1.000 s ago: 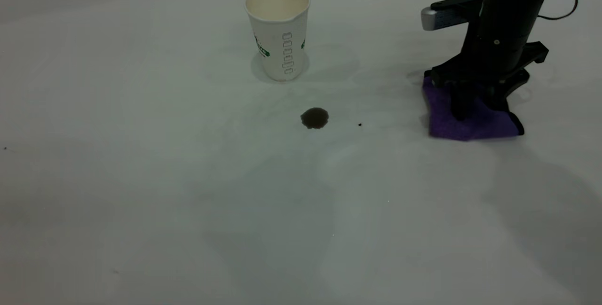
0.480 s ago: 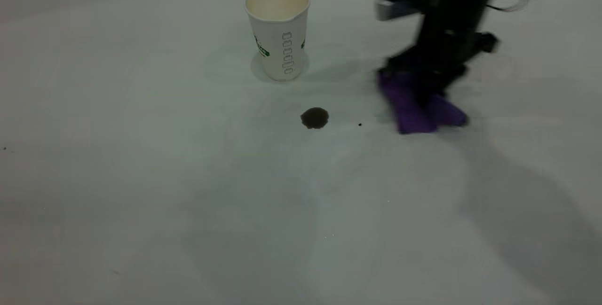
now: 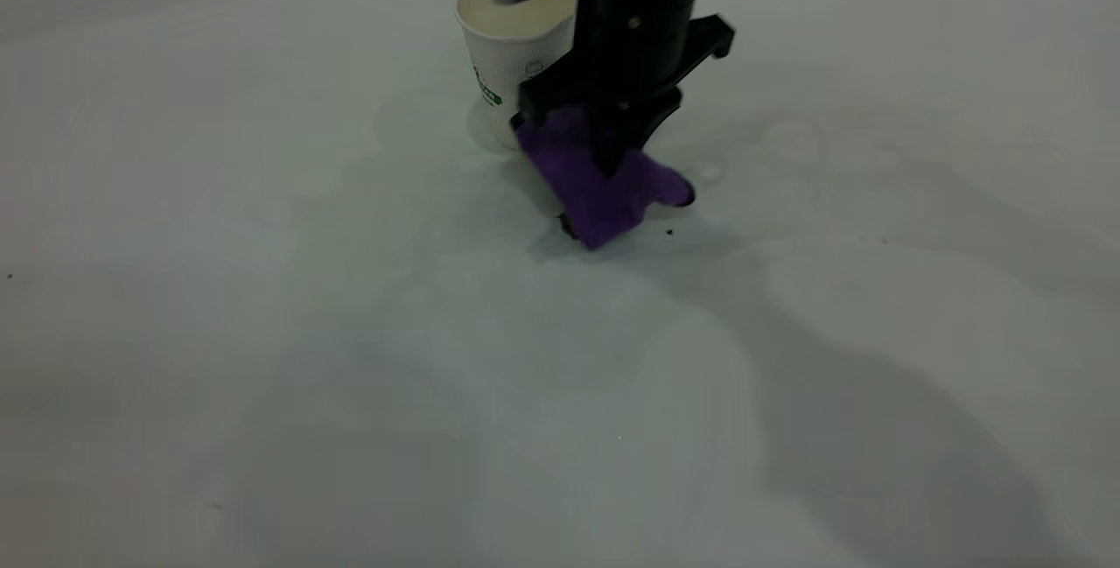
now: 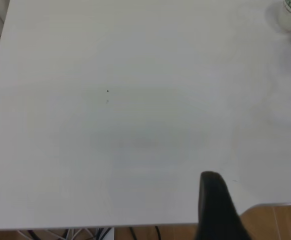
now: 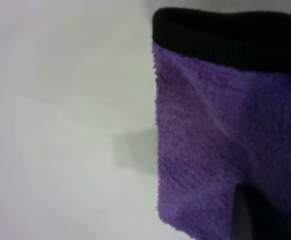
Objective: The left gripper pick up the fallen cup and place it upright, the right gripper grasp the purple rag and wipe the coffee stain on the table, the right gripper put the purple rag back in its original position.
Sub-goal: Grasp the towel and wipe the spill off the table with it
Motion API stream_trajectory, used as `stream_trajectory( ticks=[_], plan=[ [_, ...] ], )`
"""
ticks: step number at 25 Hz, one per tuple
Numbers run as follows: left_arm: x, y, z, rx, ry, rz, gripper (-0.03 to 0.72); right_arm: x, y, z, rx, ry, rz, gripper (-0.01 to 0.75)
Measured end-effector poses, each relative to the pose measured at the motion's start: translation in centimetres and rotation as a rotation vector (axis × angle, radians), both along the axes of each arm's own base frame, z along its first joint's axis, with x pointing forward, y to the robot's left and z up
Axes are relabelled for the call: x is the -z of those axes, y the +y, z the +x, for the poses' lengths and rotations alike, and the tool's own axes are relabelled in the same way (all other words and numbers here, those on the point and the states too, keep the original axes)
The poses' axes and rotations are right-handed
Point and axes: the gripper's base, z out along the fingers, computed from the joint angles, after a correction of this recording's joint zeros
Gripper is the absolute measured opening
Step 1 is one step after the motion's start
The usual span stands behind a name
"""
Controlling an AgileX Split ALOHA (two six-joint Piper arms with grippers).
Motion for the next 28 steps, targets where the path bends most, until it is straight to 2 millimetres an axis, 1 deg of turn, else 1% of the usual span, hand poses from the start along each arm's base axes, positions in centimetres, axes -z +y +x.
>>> stream_trajectory(
  ticks=[9,11,15,18,22,25,28],
  plan=[
    [0.0,0.0,0.0,0.000,0.000,0.000,0.474,0.3,2.2,-1.4,0.010,0.000,0.017,0.055],
    [0.0,0.0,0.0,0.000,0.000,0.000,0.474,0.8,2.8,-1.7,0.006,-0.005,0.026,0.055],
    [0.0,0.0,0.0,0.000,0.000,0.000,0.474,3.1,3.4,-2.3,-0.003,0.005,0.019,0.055],
    [0.0,0.0,0.0,0.000,0.000,0.000,0.474,4.3,3.4,-2.2,0.009,-0.007,0.025,0.055],
    [0.0,0.0,0.0,0.000,0.000,0.000,0.474,4.7,2.8,-1.6,0.042,-0.032,0.025,0.056],
    [0.0,0.0,0.0,0.000,0.000,0.000,0.474,4.8,1.8,-0.9,0.073,-0.045,0.008,0.057],
    [0.0,0.0,0.0,0.000,0.000,0.000,0.474,4.8,0.1,0.2,0.106,-0.049,-0.035,0.057]
  ],
)
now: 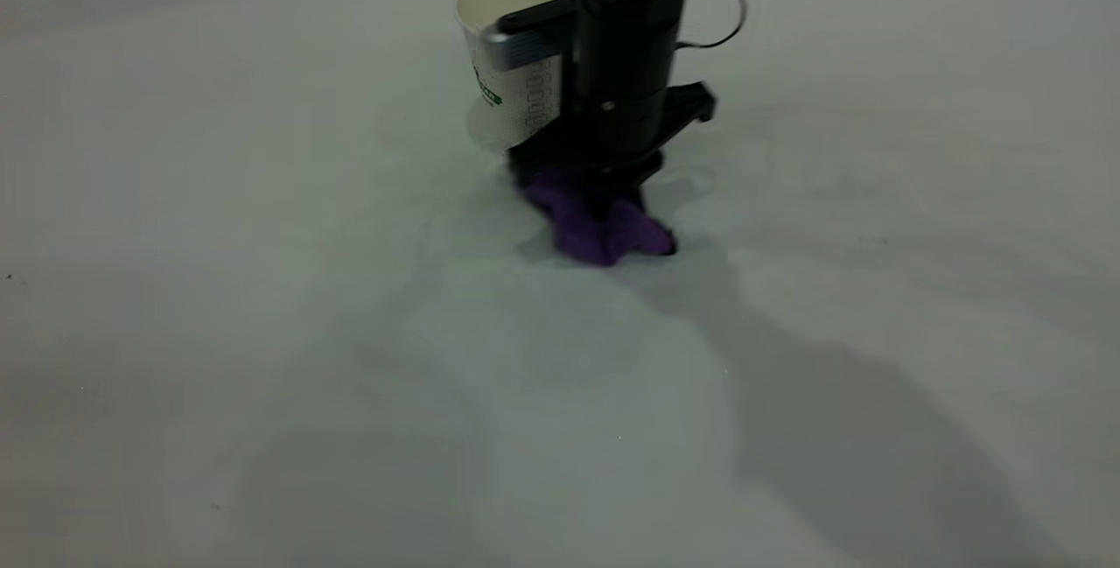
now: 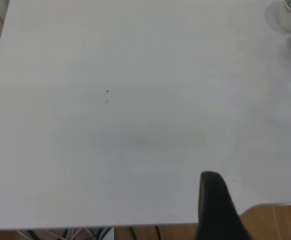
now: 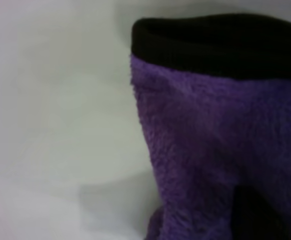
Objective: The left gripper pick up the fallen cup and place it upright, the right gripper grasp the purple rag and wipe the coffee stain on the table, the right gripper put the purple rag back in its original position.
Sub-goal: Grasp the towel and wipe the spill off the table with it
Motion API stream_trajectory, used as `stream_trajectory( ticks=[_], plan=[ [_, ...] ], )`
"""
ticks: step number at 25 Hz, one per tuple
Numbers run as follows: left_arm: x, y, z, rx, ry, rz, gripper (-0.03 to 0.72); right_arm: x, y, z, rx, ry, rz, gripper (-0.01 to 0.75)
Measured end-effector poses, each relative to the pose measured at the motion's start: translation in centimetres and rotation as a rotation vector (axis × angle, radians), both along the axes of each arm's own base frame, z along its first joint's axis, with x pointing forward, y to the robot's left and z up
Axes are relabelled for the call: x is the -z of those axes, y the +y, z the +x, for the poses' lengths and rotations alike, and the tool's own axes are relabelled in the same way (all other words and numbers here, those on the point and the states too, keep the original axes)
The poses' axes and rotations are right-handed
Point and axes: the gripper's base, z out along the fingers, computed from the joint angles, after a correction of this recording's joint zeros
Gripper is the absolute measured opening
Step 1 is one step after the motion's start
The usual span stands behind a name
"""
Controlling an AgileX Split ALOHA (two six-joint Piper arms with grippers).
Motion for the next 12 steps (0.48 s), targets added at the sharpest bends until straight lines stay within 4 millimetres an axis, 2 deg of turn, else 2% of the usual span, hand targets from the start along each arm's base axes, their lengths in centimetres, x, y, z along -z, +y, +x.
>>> stream_trajectory(
  ticks=[9,12],
  plan=[
    [0.0,0.0,0.0,0.000,0.000,0.000,0.474,0.4,-6.3,2.6,0.128,0.054,-0.100,0.061],
    [0.0,0.0,0.0,0.000,0.000,0.000,0.474,0.4,-9.6,3.8,0.198,0.080,-0.118,0.065]
  ],
)
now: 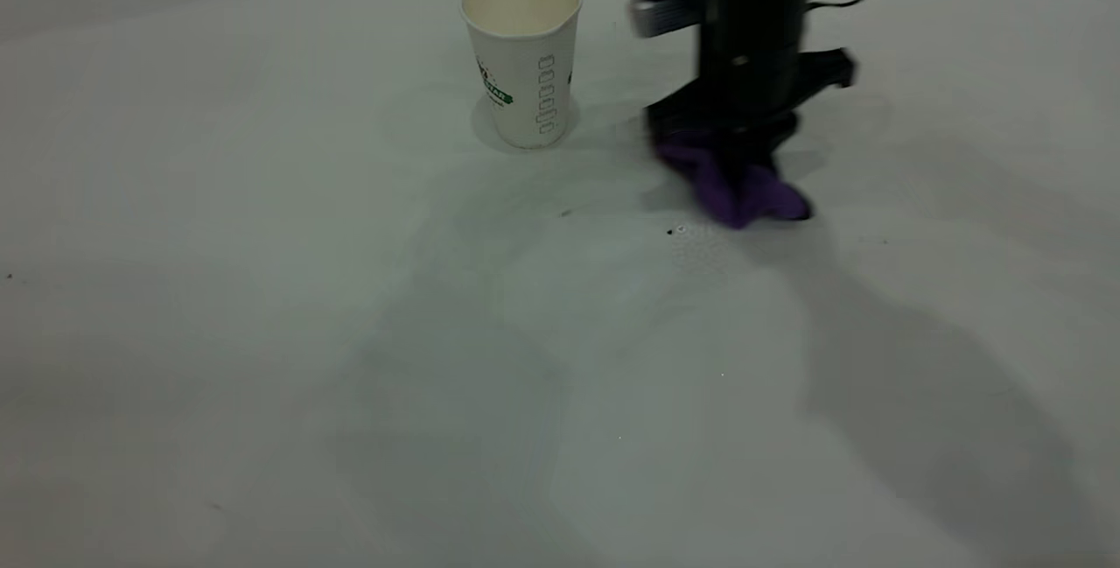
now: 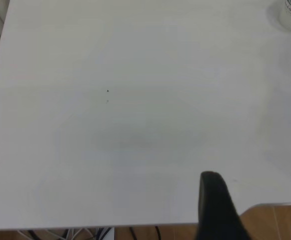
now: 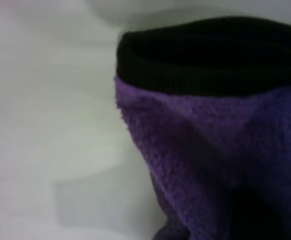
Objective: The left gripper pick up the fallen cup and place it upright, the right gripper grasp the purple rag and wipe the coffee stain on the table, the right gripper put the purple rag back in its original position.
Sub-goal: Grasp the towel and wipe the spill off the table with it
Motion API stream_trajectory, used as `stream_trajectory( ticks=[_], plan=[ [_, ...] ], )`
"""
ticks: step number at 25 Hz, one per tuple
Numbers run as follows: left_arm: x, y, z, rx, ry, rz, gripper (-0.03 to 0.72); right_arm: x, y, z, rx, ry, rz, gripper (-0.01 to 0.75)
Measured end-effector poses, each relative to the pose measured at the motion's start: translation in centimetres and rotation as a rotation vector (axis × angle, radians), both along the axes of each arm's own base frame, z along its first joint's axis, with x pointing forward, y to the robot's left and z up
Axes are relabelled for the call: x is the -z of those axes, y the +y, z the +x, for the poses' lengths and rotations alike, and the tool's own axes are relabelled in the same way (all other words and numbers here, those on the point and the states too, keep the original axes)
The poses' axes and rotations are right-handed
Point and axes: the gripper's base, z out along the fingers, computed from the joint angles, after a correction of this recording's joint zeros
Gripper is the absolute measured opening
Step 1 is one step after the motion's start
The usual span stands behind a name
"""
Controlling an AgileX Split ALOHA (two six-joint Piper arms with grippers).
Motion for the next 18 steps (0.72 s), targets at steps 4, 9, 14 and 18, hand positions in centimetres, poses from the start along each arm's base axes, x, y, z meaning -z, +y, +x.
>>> stream_trajectory(
  ticks=[4,9,14,18],
  plan=[
    [0.0,0.0,0.0,0.000,0.000,0.000,0.474,0.0,-4.7,1.4,0.099,0.013,-0.010,0.077],
    [0.0,0.0,0.0,0.000,0.000,0.000,0.474,0.0,-10.2,2.3,0.218,0.043,-0.020,0.163],
    [0.0,0.0,0.0,0.000,0.000,0.000,0.474,-0.9,-12.0,2.4,0.215,0.064,-0.057,0.458],
    [0.0,0.0,0.0,0.000,0.000,0.000,0.474,-5.4,-12.1,3.0,0.173,0.068,-0.077,0.705]
  ],
)
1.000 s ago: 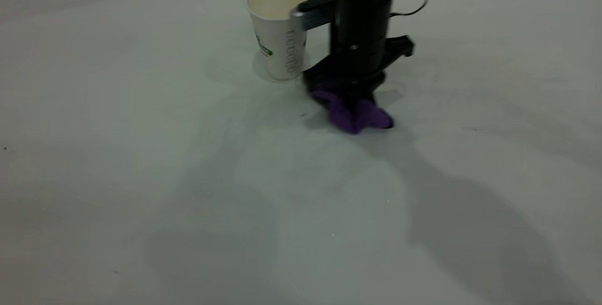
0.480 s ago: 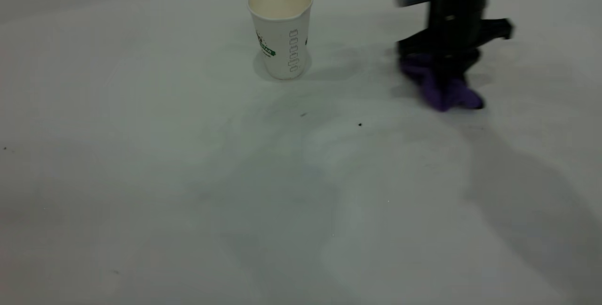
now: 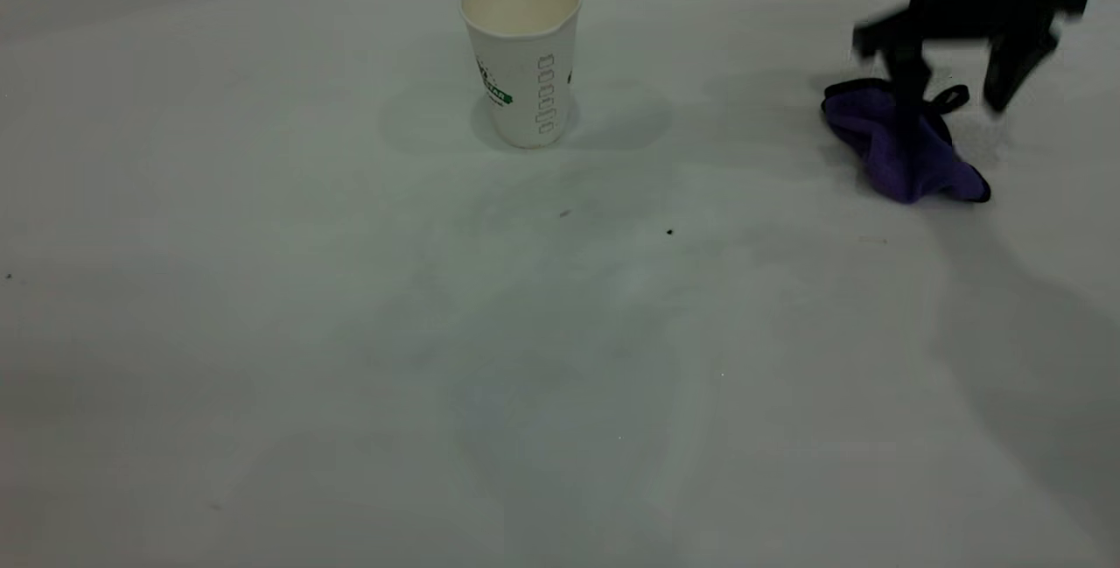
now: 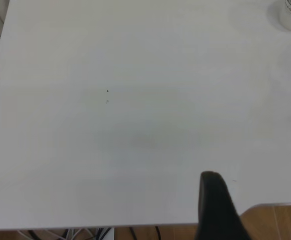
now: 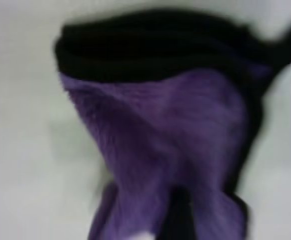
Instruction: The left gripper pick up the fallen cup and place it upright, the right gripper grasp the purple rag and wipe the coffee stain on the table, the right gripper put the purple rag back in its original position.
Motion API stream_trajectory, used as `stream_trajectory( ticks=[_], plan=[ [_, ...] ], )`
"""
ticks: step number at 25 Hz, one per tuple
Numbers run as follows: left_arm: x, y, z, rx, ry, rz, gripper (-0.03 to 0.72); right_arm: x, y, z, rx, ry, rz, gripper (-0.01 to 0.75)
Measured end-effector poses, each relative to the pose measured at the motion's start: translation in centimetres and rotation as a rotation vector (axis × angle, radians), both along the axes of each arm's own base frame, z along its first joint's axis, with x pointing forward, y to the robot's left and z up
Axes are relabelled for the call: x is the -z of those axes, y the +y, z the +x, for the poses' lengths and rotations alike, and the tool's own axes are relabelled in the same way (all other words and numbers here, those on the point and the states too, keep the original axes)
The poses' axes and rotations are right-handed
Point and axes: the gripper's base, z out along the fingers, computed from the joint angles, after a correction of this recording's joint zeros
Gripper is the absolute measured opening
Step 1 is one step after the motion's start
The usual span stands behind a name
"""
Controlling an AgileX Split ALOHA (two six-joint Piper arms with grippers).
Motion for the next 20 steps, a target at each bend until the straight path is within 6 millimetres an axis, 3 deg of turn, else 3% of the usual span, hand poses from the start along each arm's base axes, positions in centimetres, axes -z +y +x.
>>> stream_trajectory(
  ticks=[4,5,6,11,14,18,20],
  plan=[
    [0.0,0.0,0.0,0.000,0.000,0.000,0.474,-7.5,0.1,0.2,-0.018,-0.023,0.010,0.728],
    [0.0,0.0,0.0,0.000,0.000,0.000,0.474,-10.9,0.1,0.0,-0.027,-0.055,0.016,0.728],
    [0.0,0.0,0.0,0.000,0.000,0.000,0.474,-12.9,0.1,-0.3,-0.033,-0.083,0.022,0.728],
    [0.0,0.0,0.0,0.000,0.000,0.000,0.474,-22.3,0.7,-2.8,-0.105,-0.250,0.089,0.728],
    [0.0,0.0,0.0,0.000,0.000,0.000,0.474,-27.4,1.7,-6.2,-0.170,-0.333,0.109,0.728],
    [0.0,0.0,0.0,0.000,0.000,0.000,0.474,-31.2,2.5,-11.8,-0.230,-0.374,0.124,0.728],
    [0.0,0.0,0.0,0.000,0.000,0.000,0.474,-31.9,2.1,-14.3,-0.232,-0.373,0.135,0.728]
  ],
)
